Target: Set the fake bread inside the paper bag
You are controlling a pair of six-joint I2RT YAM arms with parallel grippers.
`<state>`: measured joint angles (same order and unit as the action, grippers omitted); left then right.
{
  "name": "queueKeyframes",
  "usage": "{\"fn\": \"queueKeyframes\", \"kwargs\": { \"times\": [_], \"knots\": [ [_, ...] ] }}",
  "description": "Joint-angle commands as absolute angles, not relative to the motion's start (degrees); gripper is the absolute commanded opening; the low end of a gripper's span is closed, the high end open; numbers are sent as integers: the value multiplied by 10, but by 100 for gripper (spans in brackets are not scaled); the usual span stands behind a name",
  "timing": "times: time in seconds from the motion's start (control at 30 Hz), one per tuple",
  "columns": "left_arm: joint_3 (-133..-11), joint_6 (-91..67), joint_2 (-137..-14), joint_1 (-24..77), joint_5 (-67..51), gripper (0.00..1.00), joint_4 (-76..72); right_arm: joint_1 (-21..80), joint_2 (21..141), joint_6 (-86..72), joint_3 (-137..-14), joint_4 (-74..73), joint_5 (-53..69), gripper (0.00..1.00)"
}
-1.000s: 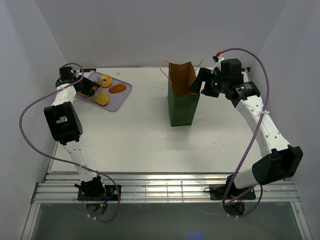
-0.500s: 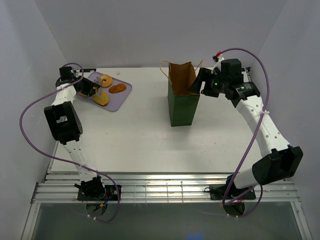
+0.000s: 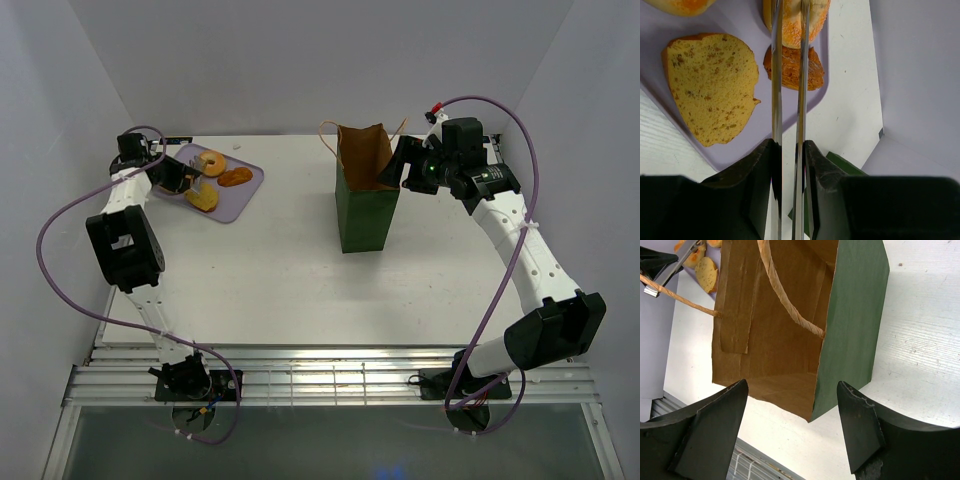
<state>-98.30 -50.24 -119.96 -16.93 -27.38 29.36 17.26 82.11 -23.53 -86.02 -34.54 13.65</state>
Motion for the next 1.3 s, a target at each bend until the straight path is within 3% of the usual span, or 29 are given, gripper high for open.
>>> {"fn": "queueKeyframes", "kwargs": {
  "times": [0.0, 0.63, 1.27],
  "knots": [
    [-976, -501, -1135, -176, -269, 0, 294, 172, 820, -222, -869, -334, 142, 78],
    [-978, -509, -1042, -184, -280, 0, 317, 173, 827, -215, -882, -340, 144, 78],
    [-925, -591, -803, -163, -536, 0, 330, 173, 844, -210, -901, -347, 141, 78]
  ]
}}
